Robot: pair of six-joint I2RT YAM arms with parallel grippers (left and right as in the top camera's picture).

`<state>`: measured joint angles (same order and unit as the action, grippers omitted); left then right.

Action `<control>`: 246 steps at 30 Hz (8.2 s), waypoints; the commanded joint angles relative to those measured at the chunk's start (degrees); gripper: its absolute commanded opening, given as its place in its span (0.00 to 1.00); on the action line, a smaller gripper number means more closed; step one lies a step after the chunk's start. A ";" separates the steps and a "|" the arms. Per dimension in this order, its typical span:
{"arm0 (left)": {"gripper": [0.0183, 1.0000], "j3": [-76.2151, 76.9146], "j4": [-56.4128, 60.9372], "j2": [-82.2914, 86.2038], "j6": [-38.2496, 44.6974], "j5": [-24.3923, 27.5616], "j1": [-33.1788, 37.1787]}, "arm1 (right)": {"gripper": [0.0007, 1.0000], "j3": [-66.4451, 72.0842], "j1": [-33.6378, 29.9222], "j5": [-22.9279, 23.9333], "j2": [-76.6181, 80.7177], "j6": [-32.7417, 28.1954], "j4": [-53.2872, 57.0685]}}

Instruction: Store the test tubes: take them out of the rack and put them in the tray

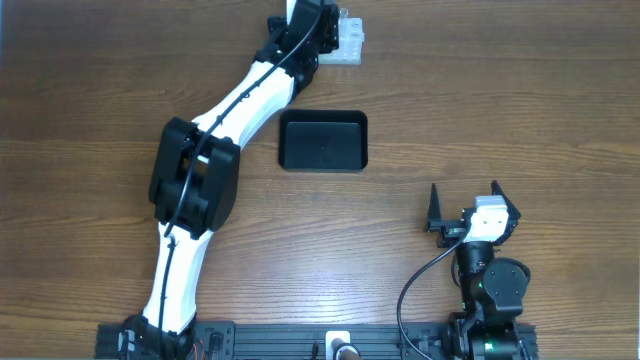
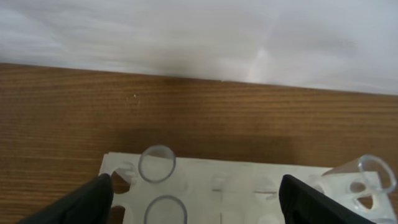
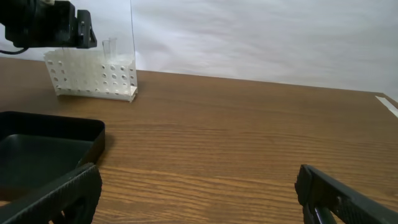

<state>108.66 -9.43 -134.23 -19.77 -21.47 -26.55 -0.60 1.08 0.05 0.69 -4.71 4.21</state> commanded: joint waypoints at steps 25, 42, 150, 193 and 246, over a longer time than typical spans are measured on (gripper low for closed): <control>0.43 2.73 -2.67 -0.57 -1.73 0.17 0.46 | 0.99 0.28 -0.39 -0.44 -0.28 -0.09 0.22; 0.39 2.73 -6.54 1.60 -3.04 0.17 0.46 | 0.99 0.28 -0.39 -0.44 -0.28 -0.09 0.20; 0.02 2.86 -50.07 10.99 -18.62 12.09 -3.85 | 0.99 0.28 -0.39 -0.44 -0.28 -0.09 0.22; 0.04 2.89 -55.30 3.65 -14.95 8.74 -3.93 | 0.99 0.28 -0.39 -0.44 -0.28 -0.09 0.22; 0.53 19.30 -31.67 0.31 -11.30 -11.61 -3.08 | 0.99 0.28 -0.39 -0.44 -0.28 -0.09 0.20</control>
<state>127.00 -43.31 -131.02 -33.98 -30.30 -30.35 -0.60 1.08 0.05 0.69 -4.71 4.21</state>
